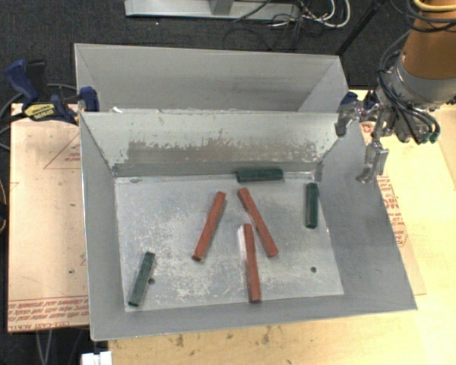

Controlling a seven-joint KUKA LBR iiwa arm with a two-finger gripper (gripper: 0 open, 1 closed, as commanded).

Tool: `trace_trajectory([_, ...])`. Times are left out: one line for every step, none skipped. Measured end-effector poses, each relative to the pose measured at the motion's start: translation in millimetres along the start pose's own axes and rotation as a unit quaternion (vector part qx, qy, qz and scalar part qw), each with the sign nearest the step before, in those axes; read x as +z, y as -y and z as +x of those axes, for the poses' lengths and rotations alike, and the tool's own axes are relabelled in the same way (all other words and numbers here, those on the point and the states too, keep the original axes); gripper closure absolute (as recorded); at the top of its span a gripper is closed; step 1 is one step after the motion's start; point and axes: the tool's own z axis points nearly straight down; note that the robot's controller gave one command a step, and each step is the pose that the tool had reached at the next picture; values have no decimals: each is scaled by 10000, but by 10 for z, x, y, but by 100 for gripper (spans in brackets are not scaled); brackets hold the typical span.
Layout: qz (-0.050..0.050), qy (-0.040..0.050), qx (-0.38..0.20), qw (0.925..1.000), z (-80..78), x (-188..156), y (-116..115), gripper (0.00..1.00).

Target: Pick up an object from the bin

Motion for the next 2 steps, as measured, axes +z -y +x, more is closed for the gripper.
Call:
trace_trajectory([-59,-68,-2678,9634,158,1346,33,0])
trace_trajectory([-133,10,-4759,8794,52,1911,-157,0])
